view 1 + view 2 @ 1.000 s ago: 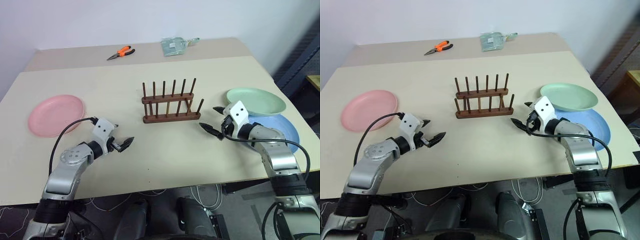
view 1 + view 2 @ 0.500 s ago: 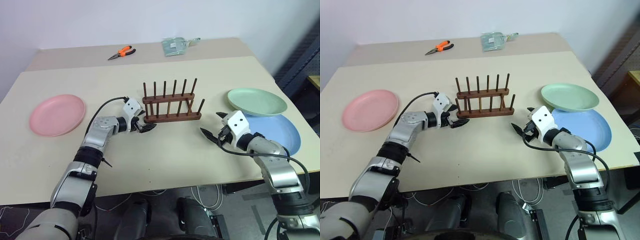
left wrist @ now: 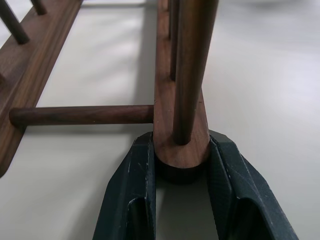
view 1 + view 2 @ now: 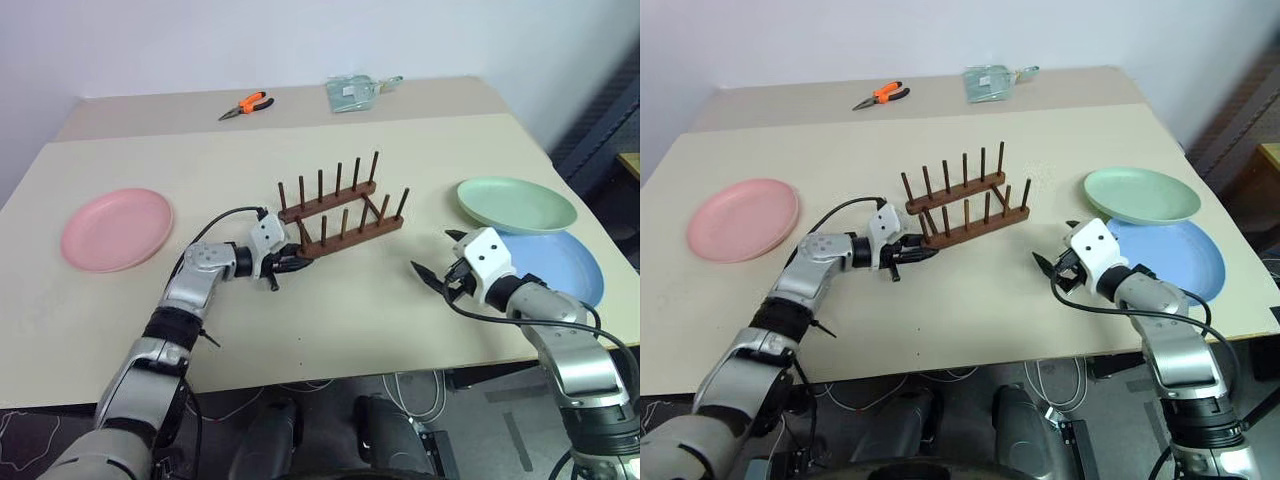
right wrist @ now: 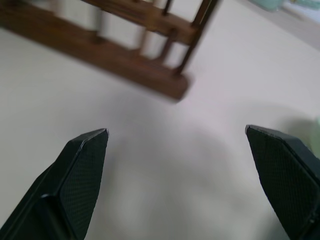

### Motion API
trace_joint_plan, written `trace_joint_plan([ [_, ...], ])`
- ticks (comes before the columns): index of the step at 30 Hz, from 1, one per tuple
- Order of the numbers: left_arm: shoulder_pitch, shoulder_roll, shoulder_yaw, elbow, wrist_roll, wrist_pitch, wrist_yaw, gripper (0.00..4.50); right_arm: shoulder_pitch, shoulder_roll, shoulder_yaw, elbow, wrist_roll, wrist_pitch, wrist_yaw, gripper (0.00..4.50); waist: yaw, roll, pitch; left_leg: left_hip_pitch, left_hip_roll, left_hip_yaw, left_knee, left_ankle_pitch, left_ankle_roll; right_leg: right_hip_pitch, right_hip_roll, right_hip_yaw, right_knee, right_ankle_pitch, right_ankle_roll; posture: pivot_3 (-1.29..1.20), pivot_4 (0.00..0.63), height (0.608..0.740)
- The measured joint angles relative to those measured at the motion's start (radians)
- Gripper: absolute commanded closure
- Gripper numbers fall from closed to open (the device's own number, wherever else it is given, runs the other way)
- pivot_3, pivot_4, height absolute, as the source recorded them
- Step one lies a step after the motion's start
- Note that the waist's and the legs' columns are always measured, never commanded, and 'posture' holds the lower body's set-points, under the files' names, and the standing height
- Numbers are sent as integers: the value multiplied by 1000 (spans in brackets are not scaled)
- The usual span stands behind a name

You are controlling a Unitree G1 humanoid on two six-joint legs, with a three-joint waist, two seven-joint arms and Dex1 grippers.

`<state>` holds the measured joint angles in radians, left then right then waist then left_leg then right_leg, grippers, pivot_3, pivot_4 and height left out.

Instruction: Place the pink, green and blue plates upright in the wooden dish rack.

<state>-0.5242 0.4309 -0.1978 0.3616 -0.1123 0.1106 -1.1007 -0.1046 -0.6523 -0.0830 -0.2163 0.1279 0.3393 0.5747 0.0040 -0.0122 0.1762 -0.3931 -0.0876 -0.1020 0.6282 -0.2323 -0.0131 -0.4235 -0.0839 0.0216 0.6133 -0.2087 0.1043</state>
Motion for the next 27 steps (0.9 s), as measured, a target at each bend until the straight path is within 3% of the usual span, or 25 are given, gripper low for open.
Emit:
trace_joint_plan([
  [4,128,88,-17,-232,-36,118,-53,1830,-10,-48,-26,71,-7,-30,21,0,0,0,0,0,0,0,0,0,0,0,0,0,0,-2,-3,0,150,739],
  [7,164,124,-19,-294,-36,138,-46,401,-5,-76,-45,96,-5,-46,48,0,2,0,0,0,0,0,0,0,0,0,0,0,0,-2,-4,0,150,739],
  [9,180,143,-16,-315,-31,140,-20,365,10,-92,-50,95,8,-52,85,260,1,0,0,0,1,0,0,0,0,0,0,0,0,-2,-4,0,150,739],
  [12,226,196,19,-361,-37,175,18,348,54,-104,-49,60,55,-32,162,1351,-11,0,0,0,2,0,0,0,0,0,0,0,0,-2,-3,0,150,739],
  [15,280,256,65,-417,-63,233,24,1211,99,-116,-46,-3,95,1,226,2946,-23,1,0,1,4,0,-1,0,0,0,1,0,0,-4,-1,0,150,739],
  [18,402,320,120,-549,-143,337,8,2654,131,-115,1,-86,112,30,261,4452,-33,2,0,2,7,2,-1,-2,-1,0,1,0,1,-5,-1,0,150,739],
  [22,427,252,62,-650,-174,412,42,2654,116,-78,92,-93,80,34,240,4452,-7,3,0,1,6,4,2,-2,-1,1,-2,-2,-1,-5,-1,0,150,739],
  [27,374,142,-33,-649,-132,414,127,2654,69,-74,131,-50,11,36,194,4452,18,2,-1,0,6,12,3,-3,2,3,-5,-2,-2,-5,-1,0,150,739],
])
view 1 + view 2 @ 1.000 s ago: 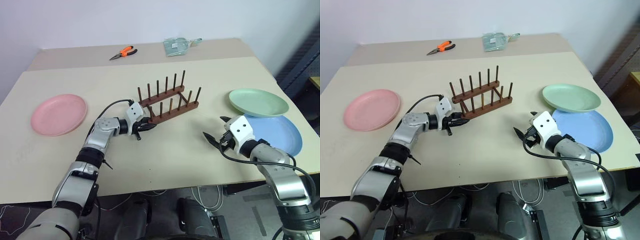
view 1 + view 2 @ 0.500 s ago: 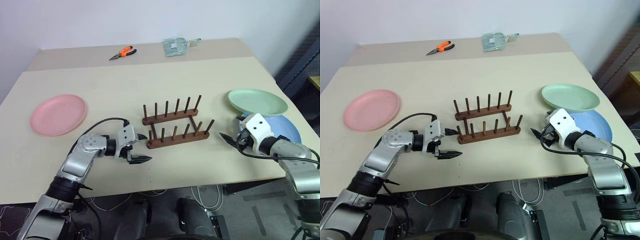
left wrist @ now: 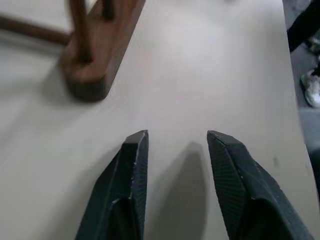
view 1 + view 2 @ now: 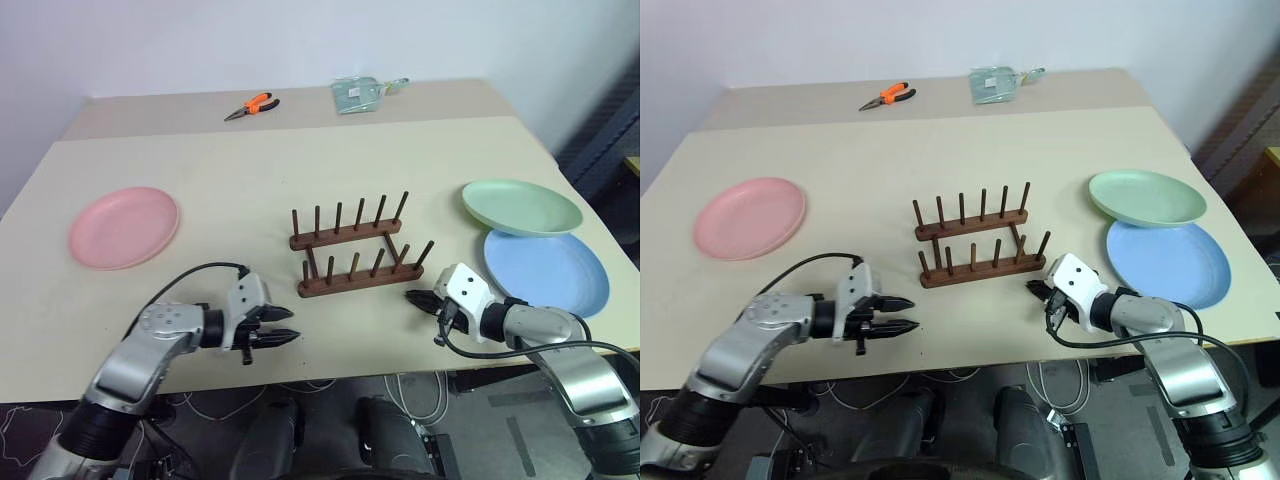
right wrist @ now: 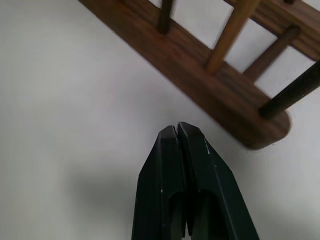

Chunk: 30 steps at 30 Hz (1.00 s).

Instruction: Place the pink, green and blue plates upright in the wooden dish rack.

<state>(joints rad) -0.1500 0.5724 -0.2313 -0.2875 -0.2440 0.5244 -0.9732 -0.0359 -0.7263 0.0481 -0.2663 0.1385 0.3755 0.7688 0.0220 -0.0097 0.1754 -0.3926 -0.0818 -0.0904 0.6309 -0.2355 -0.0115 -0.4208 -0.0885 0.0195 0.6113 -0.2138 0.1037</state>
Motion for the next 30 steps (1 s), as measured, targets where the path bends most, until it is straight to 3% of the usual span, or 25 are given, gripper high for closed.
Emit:
trace_joint_plan([
  [11,-137,-163,-36,233,126,-142,287,2654,-191,116,121,177,-179,-79,-137,4452,-16,-2,-2,7,3,2,1,0,0,6,2,0,1,0,1,0,150,739],
  [18,-179,-170,7,302,147,-157,367,2654,-285,154,138,292,-228,-111,-177,4452,-21,-2,-2,7,3,2,0,0,0,6,3,0,1,2,0,0,150,739],
  [21,-156,-152,18,280,147,-161,370,2718,-284,154,127,286,-199,-102,-141,3660,-26,-2,-2,7,3,2,0,0,0,5,3,0,1,2,-1,0,150,739],
  [22,-136,-134,29,257,145,-159,364,2463,-277,150,117,263,-172,-88,-112,3156,-32,-2,-2,7,3,2,-1,0,0,5,3,0,1,2,-1,0,150,739],
  [24,-108,-112,60,225,122,-147,347,1840,-253,144,101,215,-131,-70,-70,2132,-38,-2,-2,7,4,2,-2,0,0,4,4,1,1,1,1,0,150,739],
  [28,-8,-94,258,160,-47,-29,328,0,-214,114,84,30,-24,3,24,34,-42,-3,-1,1,7,3,-1,0,0,-4,5,2,4,2,3,0,150,739],
  [30,-18,-103,390,166,-94,8,401,0,-215,113,83,-34,-1,13,41,34,-33,-4,0,1,8,1,0,0,0,-4,6,0,4,3,2,0,150,739],
])
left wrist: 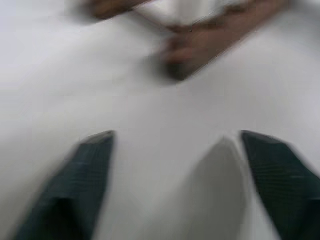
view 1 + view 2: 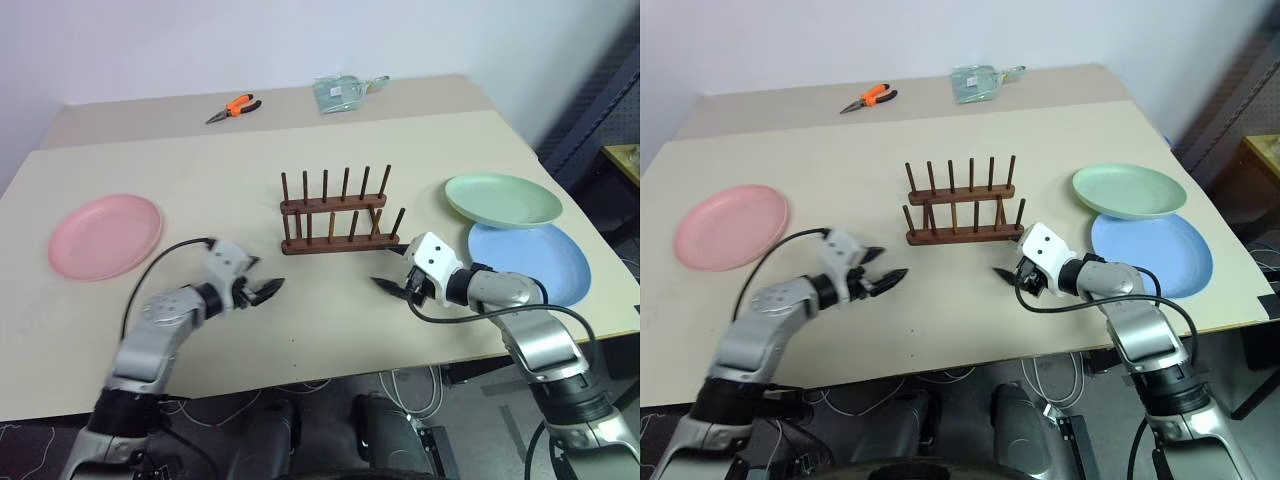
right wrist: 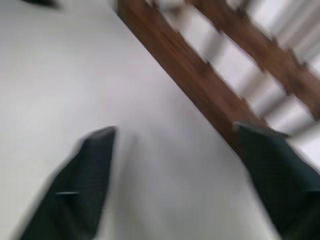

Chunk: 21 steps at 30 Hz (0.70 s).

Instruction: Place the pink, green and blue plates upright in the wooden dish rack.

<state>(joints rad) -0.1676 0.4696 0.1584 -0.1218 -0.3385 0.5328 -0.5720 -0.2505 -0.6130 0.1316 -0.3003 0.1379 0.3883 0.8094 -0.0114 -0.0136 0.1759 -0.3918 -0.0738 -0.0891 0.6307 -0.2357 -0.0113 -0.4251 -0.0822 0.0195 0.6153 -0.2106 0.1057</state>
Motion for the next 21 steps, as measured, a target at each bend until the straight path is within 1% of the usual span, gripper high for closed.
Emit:
trace_joint_plan([
  [2,-66,-21,137,40,-10,11,153,0,-9,0,5,-19,4,3,4,34,6,-1,1,0,0,0,1,0,0,1,0,-1,0,0,0,0,150,739],
  [5,-209,-40,371,115,14,51,479,0,-35,6,27,-16,1,2,4,34,7,-7,3,0,-1,1,1,0,-1,1,0,-1,-2,1,1,0,150,739],
  [6,-226,-40,410,123,20,60,535,0,-37,6,30,-12,-1,-2,5,34,6,-7,3,0,-2,2,1,-1,-2,1,0,0,-2,3,-2,0,150,739],
  [8,-258,-60,500,151,21,91,667,0,-44,7,48,10,-11,-14,5,34,5,-7,3,0,-3,2,0,-3,-2,1,-2,0,-2,3,0,0,150,739],
  [11,-268,-113,603,171,-23,139,775,0,-51,10,63,32,-17,-29,7,34,5,-10,4,-1,-3,2,0,-3,-3,0,-1,0,-2,3,0,0,150,739],
  [16,-275,-147,698,168,-147,266,834,0,-79,17,74,51,-18,-50,12,34,6,-13,5,0,-3,2,2,-3,-4,1,0,-1,-1,3,0,0,150,739],
  [19,-299,-185,766,164,-223,295,886,809,-80,20,78,63,-23,-61,9,0,4,-13,5,0,-2,2,2,-3,-4,1,0,0,-1,3,0,0,150,739],
  [21,-312,-198,802,164,-262,295,924,1789,-80,20,78,68,-36,-70,2,0,4,-13,5,0,-2,2,1,-3,-4,1,0,0,-1,3,0,0,150,739],
])
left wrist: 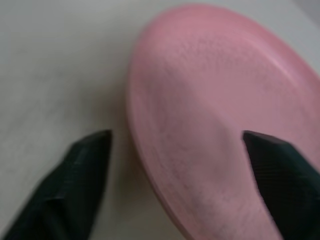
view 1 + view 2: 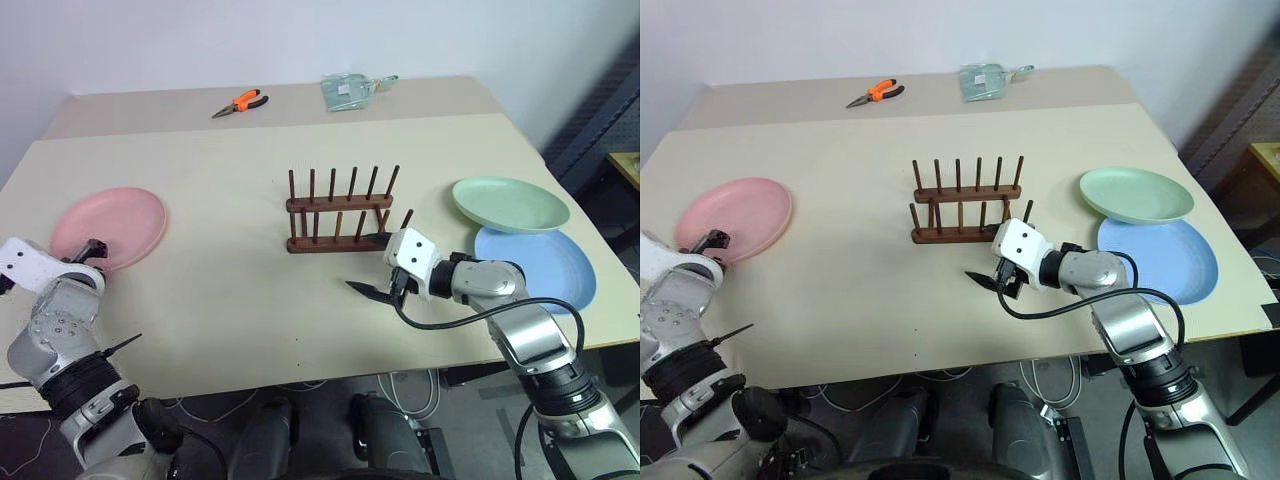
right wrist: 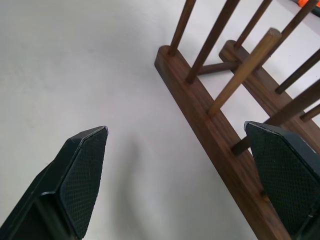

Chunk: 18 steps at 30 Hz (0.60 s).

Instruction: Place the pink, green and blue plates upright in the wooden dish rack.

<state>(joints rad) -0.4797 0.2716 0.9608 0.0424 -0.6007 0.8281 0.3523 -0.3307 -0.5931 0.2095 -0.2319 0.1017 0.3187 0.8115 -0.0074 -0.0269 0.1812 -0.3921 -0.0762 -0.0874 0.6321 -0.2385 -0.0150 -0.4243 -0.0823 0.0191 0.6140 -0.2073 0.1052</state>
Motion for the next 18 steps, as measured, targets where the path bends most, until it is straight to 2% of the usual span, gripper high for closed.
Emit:
trace_joint_plan([
  [4,0,-8,7,1,-40,0,36,3824,-5,1,-5,2,2,5,-12,0,-1,0,0,0,0,0,0,0,0,0,0,0,0,0,0,0,150,739],
  [8,0,-8,-18,-5,-65,-18,14,3824,-31,-4,-35,1,26,37,-6,0,-1,0,0,0,0,0,0,0,0,0,0,0,0,0,0,0,150,739],
  [12,-16,-10,-106,-65,-80,-66,-62,3824,-67,-10,-42,-9,25,32,-10,0,2,-2,0,0,0,1,0,0,0,0,0,0,0,0,0,0,150,739],
  [18,-185,-24,-434,-195,-74,-83,-200,3824,-280,3,-16,-18,-62,-89,-33,0,11,-2,1,-1,0,2,0,1,-1,0,0,0,-1,0,-1,0,150,739],
])
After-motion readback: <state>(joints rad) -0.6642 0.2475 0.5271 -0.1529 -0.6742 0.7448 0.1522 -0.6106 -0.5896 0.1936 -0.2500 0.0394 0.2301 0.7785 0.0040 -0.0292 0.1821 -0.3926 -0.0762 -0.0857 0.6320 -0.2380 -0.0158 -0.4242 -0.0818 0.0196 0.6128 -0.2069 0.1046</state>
